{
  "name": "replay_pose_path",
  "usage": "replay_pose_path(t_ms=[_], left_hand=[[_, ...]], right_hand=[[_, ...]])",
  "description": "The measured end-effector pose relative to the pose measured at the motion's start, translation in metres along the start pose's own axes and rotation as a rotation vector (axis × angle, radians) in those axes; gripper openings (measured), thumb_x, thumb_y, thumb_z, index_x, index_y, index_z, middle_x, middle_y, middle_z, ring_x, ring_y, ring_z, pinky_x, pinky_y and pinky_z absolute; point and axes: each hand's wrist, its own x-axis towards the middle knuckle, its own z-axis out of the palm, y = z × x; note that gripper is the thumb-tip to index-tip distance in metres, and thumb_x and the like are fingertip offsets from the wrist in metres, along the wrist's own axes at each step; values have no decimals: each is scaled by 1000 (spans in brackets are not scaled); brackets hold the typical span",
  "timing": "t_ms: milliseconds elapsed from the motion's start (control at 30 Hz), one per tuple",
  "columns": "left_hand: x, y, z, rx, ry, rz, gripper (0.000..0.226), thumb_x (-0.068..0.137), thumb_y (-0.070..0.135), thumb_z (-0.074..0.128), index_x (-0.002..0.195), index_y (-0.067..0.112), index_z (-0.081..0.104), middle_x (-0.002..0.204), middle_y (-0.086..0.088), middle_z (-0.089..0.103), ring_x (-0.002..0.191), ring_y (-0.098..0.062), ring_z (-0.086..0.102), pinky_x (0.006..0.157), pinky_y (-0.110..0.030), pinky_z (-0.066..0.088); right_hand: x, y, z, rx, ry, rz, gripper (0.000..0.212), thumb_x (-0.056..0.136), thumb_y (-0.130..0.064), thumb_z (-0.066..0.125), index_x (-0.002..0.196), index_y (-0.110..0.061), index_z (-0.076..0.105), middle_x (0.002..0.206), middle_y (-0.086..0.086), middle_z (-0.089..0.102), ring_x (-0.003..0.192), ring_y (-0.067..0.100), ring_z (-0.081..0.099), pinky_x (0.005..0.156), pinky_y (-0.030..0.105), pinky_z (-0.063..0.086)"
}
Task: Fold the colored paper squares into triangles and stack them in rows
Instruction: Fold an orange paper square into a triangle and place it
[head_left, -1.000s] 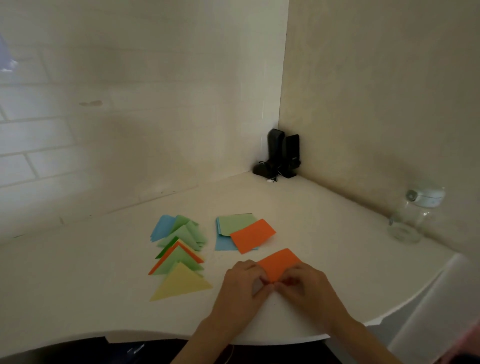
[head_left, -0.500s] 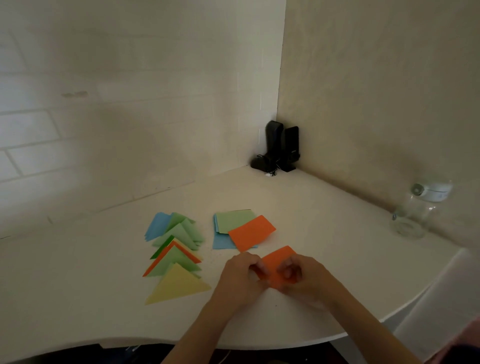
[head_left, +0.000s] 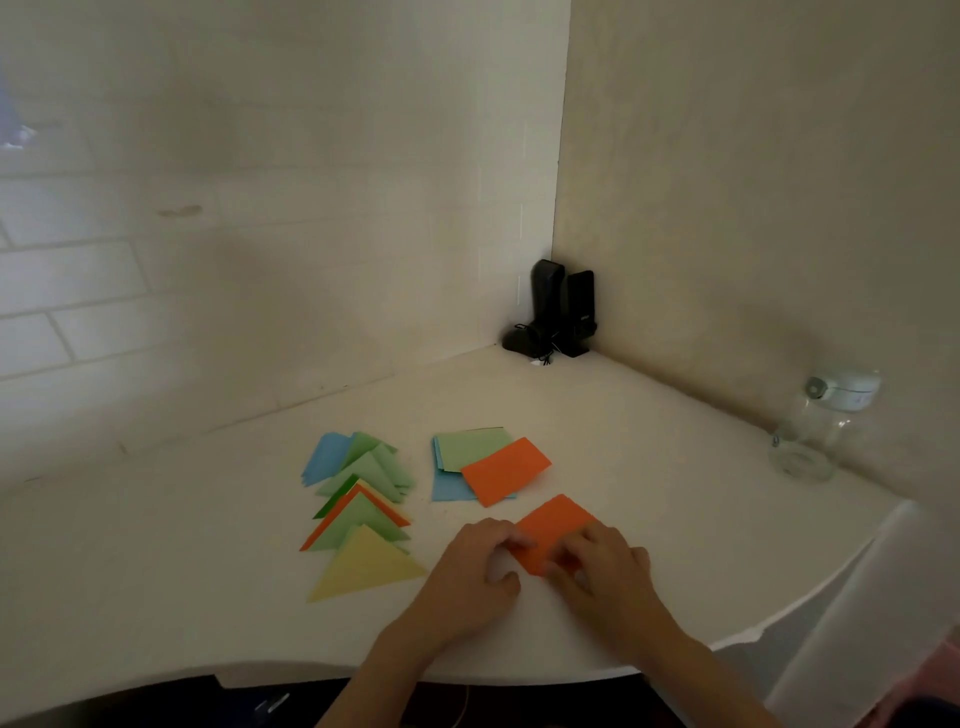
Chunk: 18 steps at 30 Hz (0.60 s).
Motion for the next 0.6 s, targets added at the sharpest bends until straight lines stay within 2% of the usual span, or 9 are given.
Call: replay_pose_path(t_ms=[67,133,200,300,333,367,467,600], left_hand=[[-8,1,-1,58,53,61,38,70,20,56,102,41,54,104,21,53,102,-1,46,88,-14,34],[-13,-1,-2,168,107,121,36,71,21,58,103,37,56,107,18,56,104,-3,46,88,-19,35],[-15,-2,-6,279,140,150,30,75,22,59,101,35,56,107,18,57,102,-3,47,85,-19,30],[-16,1,-9,378,145,197,14,80,29,52,92,34,58,95,16,59,87,-7,51,74,-24,35],[-16,3,-8,382,148,212,11,81,29,51,90,33,57,92,15,60,82,-8,51,71,-26,39],[-16,5,-7,382,156,232,9,81,28,52,88,33,57,90,14,60,79,-8,51,67,-26,42],[-15,6,-1,364,186,231,8,81,22,58,84,29,61,89,10,61,77,-10,52,64,-28,47],[-13,4,4,304,212,160,6,82,20,59,84,20,65,89,7,61,84,-10,52,70,-30,47]], right_hand=[[1,-2,-2,-3,-29,-34,20,92,-48,45,98,-32,54,99,-16,38,104,8,37,80,31,25],[4,-2,-8,48,-129,-89,18,91,-49,42,94,-33,51,96,-19,38,104,8,38,87,33,29],[8,-4,-19,116,-202,-151,28,81,-61,32,89,-38,45,96,-21,40,101,6,39,93,36,31],[13,0,-23,91,-216,-211,54,68,-70,22,96,-37,53,105,-21,47,105,3,40,96,35,30],[14,4,-21,69,-198,-221,59,66,-71,22,98,-36,56,108,-23,48,106,1,41,96,35,29],[14,7,-19,75,-159,-229,55,66,-71,26,98,-39,56,109,-26,50,106,-3,42,97,35,31],[9,20,-8,181,-13,-255,27,77,-61,46,95,-43,56,102,-30,57,99,-8,51,93,39,40],[-1,27,-2,161,74,-265,29,78,-62,49,87,-39,64,106,-31,56,100,-11,52,91,38,42]])
